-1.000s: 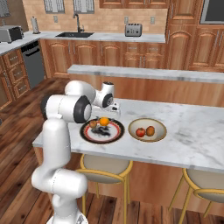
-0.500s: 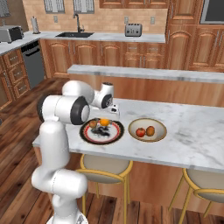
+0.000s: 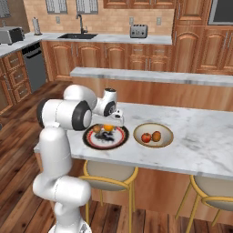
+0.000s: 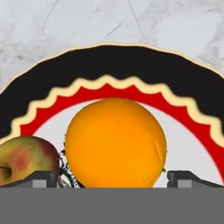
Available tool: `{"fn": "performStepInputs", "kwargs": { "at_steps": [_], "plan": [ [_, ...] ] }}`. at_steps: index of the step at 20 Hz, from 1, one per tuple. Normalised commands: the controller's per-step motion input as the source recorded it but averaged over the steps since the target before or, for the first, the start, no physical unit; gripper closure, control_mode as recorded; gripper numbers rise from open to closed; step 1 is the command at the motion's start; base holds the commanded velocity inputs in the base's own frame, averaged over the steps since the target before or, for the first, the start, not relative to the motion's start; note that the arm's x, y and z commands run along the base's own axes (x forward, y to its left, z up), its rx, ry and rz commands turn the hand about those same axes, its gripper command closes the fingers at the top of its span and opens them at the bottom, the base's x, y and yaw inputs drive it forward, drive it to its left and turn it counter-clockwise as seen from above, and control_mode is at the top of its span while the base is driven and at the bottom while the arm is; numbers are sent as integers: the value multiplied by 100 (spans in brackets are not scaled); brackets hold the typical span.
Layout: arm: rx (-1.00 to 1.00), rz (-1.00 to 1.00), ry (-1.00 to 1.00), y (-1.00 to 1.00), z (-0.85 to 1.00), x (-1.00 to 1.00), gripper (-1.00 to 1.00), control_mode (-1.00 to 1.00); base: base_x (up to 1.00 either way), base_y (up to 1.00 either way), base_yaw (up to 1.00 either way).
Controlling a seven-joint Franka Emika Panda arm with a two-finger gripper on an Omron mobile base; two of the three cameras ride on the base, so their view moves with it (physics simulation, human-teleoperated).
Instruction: Take the fruits from the plate on the dining counter and place two fruits in each bowl.
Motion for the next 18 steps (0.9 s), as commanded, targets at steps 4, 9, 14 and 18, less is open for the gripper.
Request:
{"fn": "performStepInputs", "kwargs": {
  "at_steps": [4, 9, 14, 18],
  "plan": [
    [0, 0, 0, 0, -1, 23, -100, -100, 0, 0, 0],
    [0, 0, 0, 0, -4, 3, 100, -100, 0, 0, 0],
    [0, 0, 0, 0, -3, -35, 100, -100, 0, 0, 0],
    [1, 0, 0, -16, 37, -47, 100, -100, 0, 0, 0]
  ]
}}
